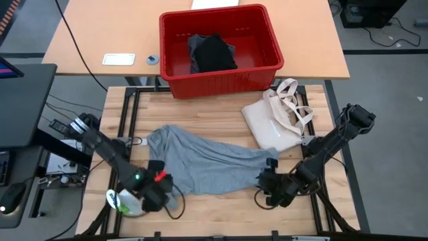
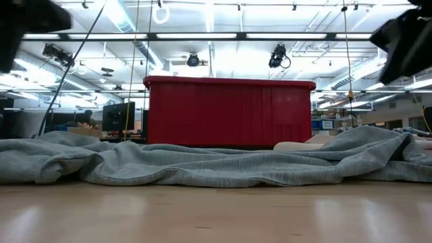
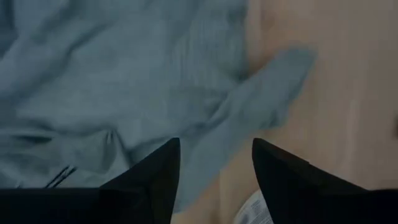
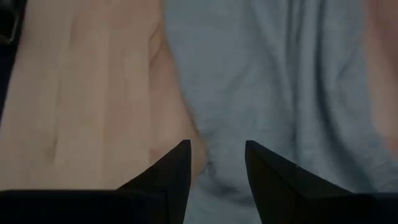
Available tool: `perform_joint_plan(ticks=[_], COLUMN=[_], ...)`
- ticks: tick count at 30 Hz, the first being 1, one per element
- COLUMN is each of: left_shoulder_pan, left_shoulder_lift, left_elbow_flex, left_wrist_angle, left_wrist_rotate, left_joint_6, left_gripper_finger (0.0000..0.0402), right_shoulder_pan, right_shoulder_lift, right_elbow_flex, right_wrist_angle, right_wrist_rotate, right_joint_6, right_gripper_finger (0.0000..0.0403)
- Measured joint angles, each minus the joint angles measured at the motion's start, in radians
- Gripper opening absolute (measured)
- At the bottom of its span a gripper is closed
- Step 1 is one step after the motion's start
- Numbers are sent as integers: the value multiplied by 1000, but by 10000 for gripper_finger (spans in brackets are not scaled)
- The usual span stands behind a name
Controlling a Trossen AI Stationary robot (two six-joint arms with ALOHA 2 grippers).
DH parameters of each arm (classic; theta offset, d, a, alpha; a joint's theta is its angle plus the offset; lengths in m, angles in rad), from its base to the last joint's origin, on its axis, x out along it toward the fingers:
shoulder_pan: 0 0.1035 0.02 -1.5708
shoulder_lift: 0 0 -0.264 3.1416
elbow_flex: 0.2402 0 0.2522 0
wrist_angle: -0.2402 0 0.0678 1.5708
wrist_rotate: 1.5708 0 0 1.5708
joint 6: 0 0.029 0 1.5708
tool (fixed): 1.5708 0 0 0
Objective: Fold Laundry from Bin
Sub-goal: Fold the gray shirt
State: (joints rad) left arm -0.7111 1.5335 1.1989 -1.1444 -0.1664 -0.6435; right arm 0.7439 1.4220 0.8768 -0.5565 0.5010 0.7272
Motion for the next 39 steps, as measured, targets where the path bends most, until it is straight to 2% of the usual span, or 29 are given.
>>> perform_joint_plan(ticks=[4, 10, 12, 14, 16, 18, 23, 33, 36, 39], left_shoulder_pan=[-25, -10, 10, 48, 89, 118, 148, 241, 256, 261], left_shoulder_lift=[75, 210, 236, 251, 261, 249, 252, 252, 252, 252], left_elbow_flex=[-12, -1, -2, -14, -18, -16, -65, -226, -260, -249], left_wrist_angle=[-88, -233, -267, -288, -297, -308, -242, -97, -56, -88], left_wrist_rotate=[-6, -6, 1, -5, 21, 22, 43, 135, 140, 131], left_joint_6=[14, 222, 188, 84, -22, -40, 54, 124, 147, 161], left_gripper_finger=[188, 181, 181, 181, 181, 181, 181, 177, 142, 55], right_shoulder_pan=[-1, -10, -14, -14, -14, -14, 3, 1, 1, 1], right_shoulder_lift=[0, 0, 0, 0, 0, 0, 0, 0, 0, 0], right_elbow_flex=[0, 0, 0, 0, 0, 0, -45, -89, -89, -89], right_wrist_angle=[44, 181, 216, 227, 232, 230, 294, 351, 364, 366], right_wrist_rotate=[160, 373, 422, 450, 459, 454, 444, 443, 445, 444], right_joint_6=[-15, -161, -185, -187, -184, -182, -181, -208, -226, -227], right_gripper_finger=[158, 158, 158, 158, 158, 158, 158, 158, 158, 158])
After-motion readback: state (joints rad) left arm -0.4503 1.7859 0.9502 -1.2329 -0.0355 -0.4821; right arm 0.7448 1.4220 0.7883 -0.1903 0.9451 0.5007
